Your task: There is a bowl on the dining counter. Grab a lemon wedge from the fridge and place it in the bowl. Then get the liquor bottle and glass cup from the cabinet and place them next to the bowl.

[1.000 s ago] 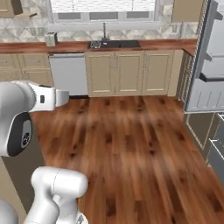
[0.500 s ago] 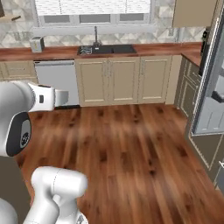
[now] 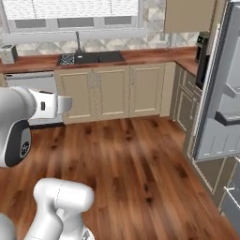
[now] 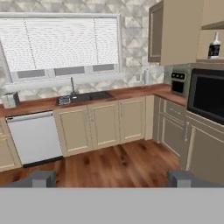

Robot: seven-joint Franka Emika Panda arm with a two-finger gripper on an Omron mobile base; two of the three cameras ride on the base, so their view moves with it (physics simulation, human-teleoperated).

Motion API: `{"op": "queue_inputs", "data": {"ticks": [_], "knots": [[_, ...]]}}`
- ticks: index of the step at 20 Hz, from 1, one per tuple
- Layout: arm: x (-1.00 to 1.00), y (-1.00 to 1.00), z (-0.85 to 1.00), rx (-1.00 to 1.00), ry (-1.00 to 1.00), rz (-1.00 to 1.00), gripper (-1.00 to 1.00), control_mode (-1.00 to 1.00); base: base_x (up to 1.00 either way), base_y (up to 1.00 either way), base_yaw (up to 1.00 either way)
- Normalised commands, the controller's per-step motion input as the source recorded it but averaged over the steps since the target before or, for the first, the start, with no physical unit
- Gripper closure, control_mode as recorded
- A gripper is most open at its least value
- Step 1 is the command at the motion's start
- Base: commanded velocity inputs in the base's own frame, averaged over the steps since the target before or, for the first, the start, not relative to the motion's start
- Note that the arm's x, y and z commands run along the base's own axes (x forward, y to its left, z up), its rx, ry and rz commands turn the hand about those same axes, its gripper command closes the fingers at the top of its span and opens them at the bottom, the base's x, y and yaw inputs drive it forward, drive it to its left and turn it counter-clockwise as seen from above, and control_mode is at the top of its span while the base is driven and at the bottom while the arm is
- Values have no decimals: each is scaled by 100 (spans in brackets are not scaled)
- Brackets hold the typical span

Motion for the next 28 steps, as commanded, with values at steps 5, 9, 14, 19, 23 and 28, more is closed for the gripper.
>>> {"op": "queue_inputs", "data": {"ticks": [5, 9, 14, 19, 23, 28], "knots": [[0, 0, 0, 0, 0, 0, -100, 100, 79, -40, -31], [0, 0, 0, 0, 0, 0, -100, 100, 98, -8, -36], [0, 0, 0, 0, 0, 0, -100, 100, 99, 0, -43], [0, 0, 0, 0, 0, 0, -100, 100, 85, 0, -54], [0, 0, 0, 0, 0, 0, -100, 100, 81, 8, -59], [0, 0, 0, 0, 0, 0, -100, 100, 57, 33, -55]]}}
